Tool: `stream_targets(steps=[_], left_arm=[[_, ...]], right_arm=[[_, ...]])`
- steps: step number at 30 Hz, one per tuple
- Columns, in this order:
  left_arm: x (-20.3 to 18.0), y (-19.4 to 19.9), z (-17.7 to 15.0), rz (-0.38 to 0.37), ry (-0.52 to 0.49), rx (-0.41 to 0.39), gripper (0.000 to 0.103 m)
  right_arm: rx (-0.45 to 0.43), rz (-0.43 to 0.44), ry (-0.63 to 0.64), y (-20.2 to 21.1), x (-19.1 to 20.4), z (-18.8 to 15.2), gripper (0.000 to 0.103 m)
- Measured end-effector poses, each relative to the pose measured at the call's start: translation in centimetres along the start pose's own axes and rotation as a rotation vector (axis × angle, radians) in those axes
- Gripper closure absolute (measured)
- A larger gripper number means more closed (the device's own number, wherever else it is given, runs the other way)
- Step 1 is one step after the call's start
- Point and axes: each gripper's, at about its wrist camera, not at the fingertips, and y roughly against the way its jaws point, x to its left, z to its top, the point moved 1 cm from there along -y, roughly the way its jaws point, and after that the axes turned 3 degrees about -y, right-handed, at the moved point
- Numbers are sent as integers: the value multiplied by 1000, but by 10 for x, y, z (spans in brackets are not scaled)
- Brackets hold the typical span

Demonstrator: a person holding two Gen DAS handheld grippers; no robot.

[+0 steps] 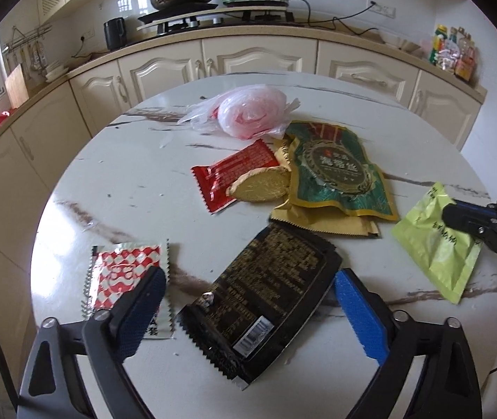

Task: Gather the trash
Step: 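Grasp the black snack packet with the left gripper while the right gripper grasps the green packet, then carry the black packet and green packet over the blue bucket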

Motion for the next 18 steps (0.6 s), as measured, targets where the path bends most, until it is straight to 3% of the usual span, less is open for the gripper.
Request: stream_targets(steps=[3, 9, 13, 15, 16, 18], left_arm=[[-4, -1, -1, -34, -9, -14, 41], [-9, -2, -4, -53, -22, -36, 58], [-11, -2, -7, -54, -16, -42, 65], [-12, 3, -7, -50, -8, -49, 76], [-11, 5, -8, -56, -5, -53, 91], [-6, 8, -9, -75, 10, -51, 91]], right_arm=[[0, 4, 1, -2, 4, 1, 97], [-3, 14, -8, -6, 12, 2, 97], [-2, 16, -7, -7, 18, 2, 97], [-1, 16, -7, -7, 20, 1, 97], [-3, 16, -8, -6, 20, 1, 97], [-8, 16, -11, -5, 22, 1, 97]])
